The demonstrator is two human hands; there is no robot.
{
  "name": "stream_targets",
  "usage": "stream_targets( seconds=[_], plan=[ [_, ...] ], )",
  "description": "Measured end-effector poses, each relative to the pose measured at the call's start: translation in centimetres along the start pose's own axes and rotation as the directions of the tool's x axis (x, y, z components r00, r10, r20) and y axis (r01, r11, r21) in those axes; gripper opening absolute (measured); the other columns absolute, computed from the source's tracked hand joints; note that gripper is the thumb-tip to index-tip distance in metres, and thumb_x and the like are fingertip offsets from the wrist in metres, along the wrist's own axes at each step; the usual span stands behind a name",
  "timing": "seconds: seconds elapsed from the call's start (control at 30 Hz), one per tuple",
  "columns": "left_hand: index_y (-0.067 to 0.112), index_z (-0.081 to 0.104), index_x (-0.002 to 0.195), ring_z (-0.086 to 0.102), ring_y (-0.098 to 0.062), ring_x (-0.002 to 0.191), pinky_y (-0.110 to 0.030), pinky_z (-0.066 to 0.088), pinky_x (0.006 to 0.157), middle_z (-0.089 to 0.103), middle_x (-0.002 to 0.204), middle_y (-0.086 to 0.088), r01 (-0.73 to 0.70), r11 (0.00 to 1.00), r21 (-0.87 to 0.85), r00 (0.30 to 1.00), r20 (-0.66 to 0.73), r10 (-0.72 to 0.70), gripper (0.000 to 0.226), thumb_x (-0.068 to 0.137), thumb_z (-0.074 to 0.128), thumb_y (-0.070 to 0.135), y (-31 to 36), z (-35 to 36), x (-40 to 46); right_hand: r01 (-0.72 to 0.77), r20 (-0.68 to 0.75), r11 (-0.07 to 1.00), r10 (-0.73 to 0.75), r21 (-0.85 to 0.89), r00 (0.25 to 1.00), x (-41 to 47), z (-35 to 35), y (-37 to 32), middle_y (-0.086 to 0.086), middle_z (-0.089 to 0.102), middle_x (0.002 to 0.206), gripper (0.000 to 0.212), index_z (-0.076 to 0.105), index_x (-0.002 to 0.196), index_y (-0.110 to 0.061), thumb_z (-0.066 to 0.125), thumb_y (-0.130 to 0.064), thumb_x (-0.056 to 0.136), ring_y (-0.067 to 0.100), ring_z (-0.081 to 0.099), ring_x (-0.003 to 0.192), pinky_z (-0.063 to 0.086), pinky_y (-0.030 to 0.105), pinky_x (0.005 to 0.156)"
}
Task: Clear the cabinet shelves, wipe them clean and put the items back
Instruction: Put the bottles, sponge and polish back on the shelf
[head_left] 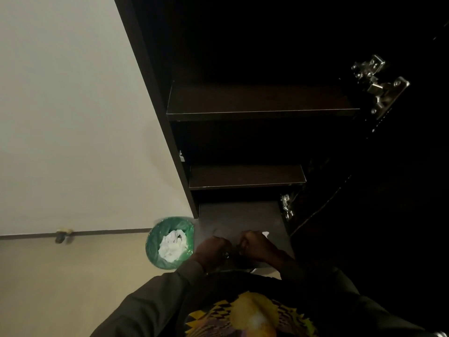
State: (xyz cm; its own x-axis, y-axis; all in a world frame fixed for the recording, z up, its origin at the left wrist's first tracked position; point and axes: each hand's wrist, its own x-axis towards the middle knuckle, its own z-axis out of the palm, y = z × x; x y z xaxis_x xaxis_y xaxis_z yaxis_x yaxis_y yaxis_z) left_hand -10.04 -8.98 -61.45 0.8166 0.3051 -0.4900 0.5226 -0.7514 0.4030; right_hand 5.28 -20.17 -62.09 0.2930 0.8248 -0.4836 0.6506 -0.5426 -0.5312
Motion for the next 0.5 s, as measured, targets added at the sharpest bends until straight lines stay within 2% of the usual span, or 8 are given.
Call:
stream_targets(
  seconds=[0.13, 0.23, 0.33, 0.37, 0.43, 0.5],
  plan=[
    [0.036, 0.070, 0.113, 0.064, -0.024, 0.108, -0.033, 0.052, 0.091, 0.069, 0.119, 0.004, -0.012, 0.999, 0.040, 0.999, -0.031, 0.014, 0.030, 0.083, 0.064, 0.035, 0.1, 0.4, -0.3, -0.025, -0.020, 0.994, 0.023, -0.109, 1.000, -0.1, 0.8, 0.1, -0.004, 0.073, 0.094, 0.021, 0.066, 0.088, -0.027, 0.060, -0.035, 0.069, 0.021, 0.066, 0.100, 0.043, 0.046, 0.099],
    [0.028, 0.069, 0.115, 0.063, -0.030, 0.112, -0.037, 0.052, 0.092, 0.067, 0.122, -0.005, -0.004, 0.996, 0.087, 0.999, -0.032, 0.007, 0.030, 0.087, 0.061, 0.032, -0.1, 1.0, 0.1, -0.028, -0.026, 0.985, 0.024, -0.170, 0.999, -0.2, 0.9, 0.4, -0.003, 0.071, 0.097, 0.019, 0.065, 0.091, -0.027, 0.060, -0.032, 0.073, 0.022, 0.064, 0.102, 0.037, 0.050, 0.105],
    [0.022, 0.069, 0.116, 0.063, -0.033, 0.112, -0.039, 0.052, 0.092, 0.066, 0.121, -0.010, 0.034, 0.991, 0.129, 0.999, -0.024, -0.031, 0.029, 0.090, 0.059, 0.031, -0.5, 1.5, 0.6, -0.068, 0.070, 0.981, 0.082, -0.181, 0.994, -0.1, 1.0, 0.6, 0.006, 0.067, 0.110, 0.026, 0.066, 0.105, -0.018, 0.061, -0.027, 0.081, 0.027, 0.061, 0.108, 0.042, 0.040, 0.096],
    [0.022, 0.069, 0.115, 0.063, -0.033, 0.111, -0.039, 0.052, 0.091, 0.067, 0.121, -0.010, 0.041, 0.989, 0.143, 0.999, -0.022, -0.039, 0.028, 0.091, 0.059, 0.032, -0.6, 1.6, 0.8, -0.071, 0.075, 0.973, 0.089, -0.221, 0.993, 0.1, 1.3, 0.9, 0.008, 0.065, 0.115, 0.031, 0.065, 0.110, -0.015, 0.060, -0.030, 0.083, 0.028, 0.059, 0.111, 0.039, 0.040, 0.098],
    [0.021, 0.069, 0.113, 0.064, -0.032, 0.109, -0.038, 0.053, 0.090, 0.068, 0.118, -0.010, 0.037, 0.986, 0.162, 0.999, -0.028, -0.033, 0.027, 0.090, 0.059, 0.033, -0.6, 1.8, 1.0, -0.084, 0.066, 0.941, 0.111, -0.328, 0.992, 0.3, 1.7, 1.5, 0.007, 0.062, 0.121, 0.039, 0.064, 0.114, -0.015, 0.057, -0.040, 0.084, 0.030, 0.056, 0.117, 0.023, 0.049, 0.110],
    [0.022, 0.070, 0.111, 0.065, -0.031, 0.108, -0.037, 0.054, 0.089, 0.069, 0.116, -0.008, 0.021, 0.987, 0.161, 0.999, -0.036, -0.016, 0.026, 0.089, 0.060, 0.033, -0.6, 2.0, 1.3, -0.061, 0.032, 0.945, 0.075, -0.320, 0.997, 0.3, 1.8, 1.9, 0.007, 0.063, 0.119, 0.033, 0.065, 0.108, -0.015, 0.057, -0.035, 0.083, 0.031, 0.058, 0.112, 0.016, 0.050, 0.113]
  ],
)
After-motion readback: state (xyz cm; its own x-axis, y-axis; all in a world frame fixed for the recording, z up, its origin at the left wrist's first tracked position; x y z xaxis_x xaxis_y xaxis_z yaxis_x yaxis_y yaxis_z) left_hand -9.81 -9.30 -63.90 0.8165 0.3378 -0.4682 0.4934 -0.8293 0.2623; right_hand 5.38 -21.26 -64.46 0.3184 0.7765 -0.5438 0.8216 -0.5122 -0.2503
